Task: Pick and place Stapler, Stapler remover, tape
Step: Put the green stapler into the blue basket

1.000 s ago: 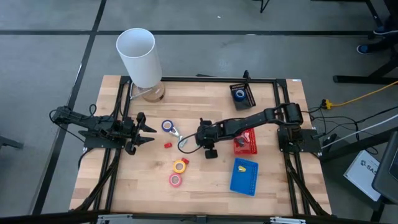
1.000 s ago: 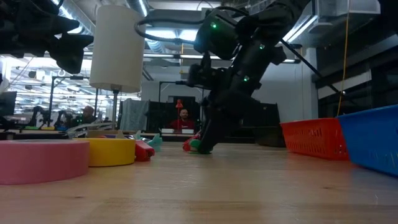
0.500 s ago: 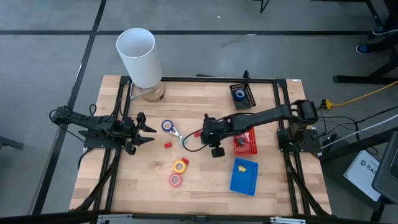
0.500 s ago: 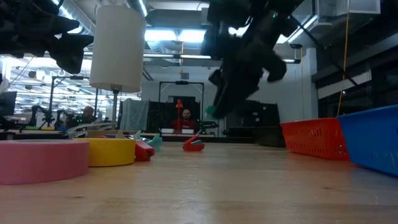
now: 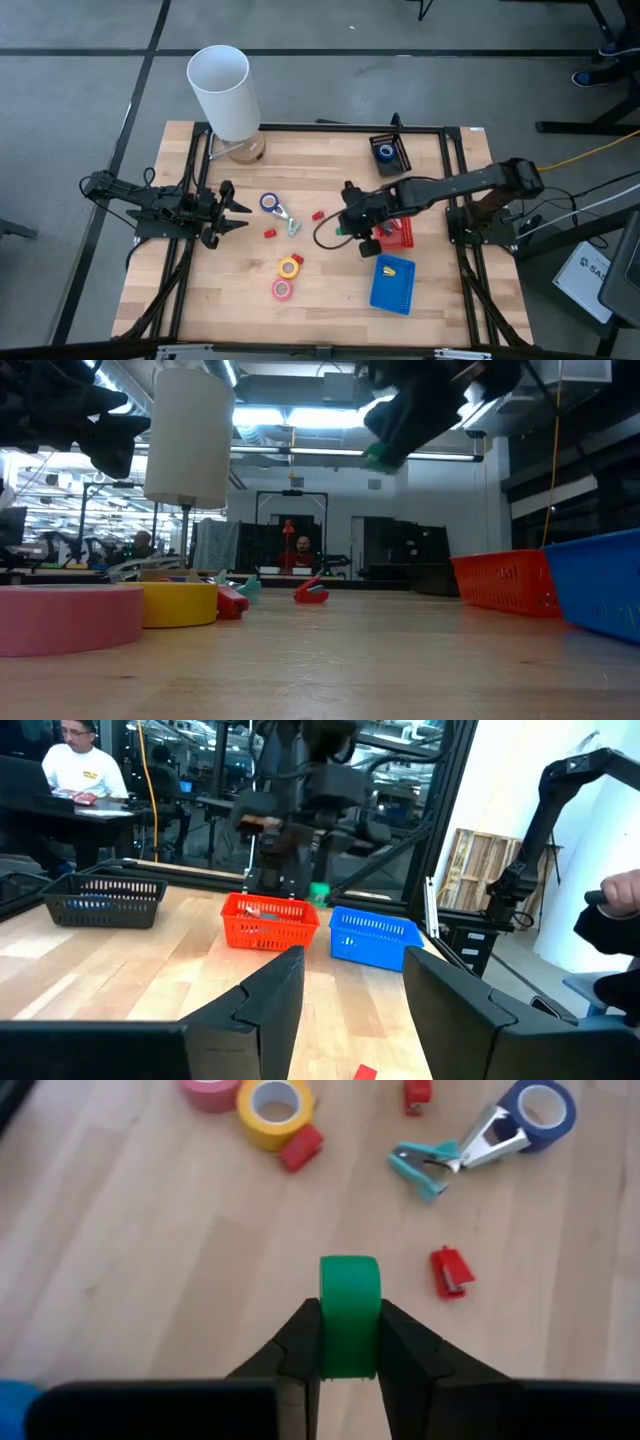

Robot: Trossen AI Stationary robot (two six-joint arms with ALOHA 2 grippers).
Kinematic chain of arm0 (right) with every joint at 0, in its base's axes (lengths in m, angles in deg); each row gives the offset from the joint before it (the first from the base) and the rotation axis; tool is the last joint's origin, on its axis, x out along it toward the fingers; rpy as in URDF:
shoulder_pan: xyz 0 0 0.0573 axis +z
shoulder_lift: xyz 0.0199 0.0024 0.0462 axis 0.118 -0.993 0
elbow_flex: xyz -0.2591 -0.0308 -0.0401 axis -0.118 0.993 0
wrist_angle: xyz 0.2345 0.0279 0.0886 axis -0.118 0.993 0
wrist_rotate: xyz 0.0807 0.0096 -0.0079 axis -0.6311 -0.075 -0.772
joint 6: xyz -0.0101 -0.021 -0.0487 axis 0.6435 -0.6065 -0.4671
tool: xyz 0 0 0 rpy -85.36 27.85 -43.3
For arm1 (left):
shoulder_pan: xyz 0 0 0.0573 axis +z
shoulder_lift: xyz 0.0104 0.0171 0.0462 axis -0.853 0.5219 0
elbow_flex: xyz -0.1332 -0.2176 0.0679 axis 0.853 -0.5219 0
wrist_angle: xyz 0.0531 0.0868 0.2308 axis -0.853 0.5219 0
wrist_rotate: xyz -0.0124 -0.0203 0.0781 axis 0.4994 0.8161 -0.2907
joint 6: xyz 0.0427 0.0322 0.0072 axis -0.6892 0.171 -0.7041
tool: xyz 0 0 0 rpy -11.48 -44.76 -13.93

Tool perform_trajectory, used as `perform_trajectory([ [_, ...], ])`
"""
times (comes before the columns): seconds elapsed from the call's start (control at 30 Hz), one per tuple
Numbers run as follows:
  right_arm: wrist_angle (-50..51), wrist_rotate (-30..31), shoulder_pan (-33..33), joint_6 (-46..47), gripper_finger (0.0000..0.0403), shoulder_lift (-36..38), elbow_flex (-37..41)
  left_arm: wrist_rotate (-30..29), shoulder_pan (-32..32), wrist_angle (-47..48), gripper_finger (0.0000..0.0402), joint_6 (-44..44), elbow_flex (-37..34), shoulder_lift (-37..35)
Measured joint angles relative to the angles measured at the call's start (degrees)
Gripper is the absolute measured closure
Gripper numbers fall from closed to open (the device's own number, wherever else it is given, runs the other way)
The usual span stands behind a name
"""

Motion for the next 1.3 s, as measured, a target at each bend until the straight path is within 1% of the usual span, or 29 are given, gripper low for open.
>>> perform_trajectory([
  [0.27,6.16,0.9,4.58,6.19,0.0336,3.97,0.0,0.0,0.0,0.0,0.0233,0.0,0.0,0.02],
  [0.6,11.39,1.21,10.61,17.61,0.0335,4.9,0.02,0.0,-0.02,0.0,0.0233,0.0,-0.02,0.02],
  [0.7,13.71,3.81,12.81,21.96,0.0333,4.88,0.02,0.0,-0.01,0.0,0.0233,0.0,-0.01,0.02],
  [0.9,19.74,8.57,17.39,35.18,0.0332,4.88,0.02,0.0,-0.02,0.0,0.0233,0.0,-0.02,0.0],
  [1.13,29.37,10.78,21.92,54.09,0.0331,4.86,0.02,0.0,0.0,0.0,0.0233,0.0,-0.01,0.0],
  [1.2,29.95,10.78,22.94,57.46,0.0331,4.84,0.29,0.0,-0.02,0.0,0.0233,0.0,-0.02,0.0],
  [1.3,26.69,10.32,24.29,59.65,0.0331,4.84,3.04,0.0,-0.01,0.0,0.0233,0.0,0.0,0.0],
])
